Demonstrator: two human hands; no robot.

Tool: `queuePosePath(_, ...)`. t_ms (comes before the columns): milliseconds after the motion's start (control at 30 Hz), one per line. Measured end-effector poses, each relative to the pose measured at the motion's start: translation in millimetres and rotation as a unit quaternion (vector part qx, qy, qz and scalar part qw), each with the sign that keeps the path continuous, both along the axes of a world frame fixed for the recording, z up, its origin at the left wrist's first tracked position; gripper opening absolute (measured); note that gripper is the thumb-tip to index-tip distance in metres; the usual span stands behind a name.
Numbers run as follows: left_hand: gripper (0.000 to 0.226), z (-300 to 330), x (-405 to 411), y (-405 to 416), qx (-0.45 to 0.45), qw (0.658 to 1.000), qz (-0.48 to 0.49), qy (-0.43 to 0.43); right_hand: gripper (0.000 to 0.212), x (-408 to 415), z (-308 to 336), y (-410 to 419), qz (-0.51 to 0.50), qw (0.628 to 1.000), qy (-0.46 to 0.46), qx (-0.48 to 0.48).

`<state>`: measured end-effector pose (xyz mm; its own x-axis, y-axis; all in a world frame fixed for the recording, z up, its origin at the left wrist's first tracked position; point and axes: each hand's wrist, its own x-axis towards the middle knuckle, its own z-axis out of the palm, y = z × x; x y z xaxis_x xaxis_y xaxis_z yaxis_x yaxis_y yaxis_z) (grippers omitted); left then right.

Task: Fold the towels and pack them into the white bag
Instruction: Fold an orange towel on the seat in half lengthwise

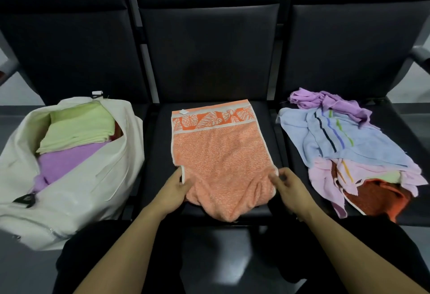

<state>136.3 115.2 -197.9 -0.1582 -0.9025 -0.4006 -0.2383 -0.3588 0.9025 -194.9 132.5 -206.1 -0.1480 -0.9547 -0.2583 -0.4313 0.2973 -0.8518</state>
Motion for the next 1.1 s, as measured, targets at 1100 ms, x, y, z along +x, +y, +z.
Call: queuePosePath(1100,0.044,-63.1,33.0,74.6,0.169,0.937,0.141,-0.273,0.025,-11.8,-46.5,67.5,-0.021,0.984,0.065,0.167)
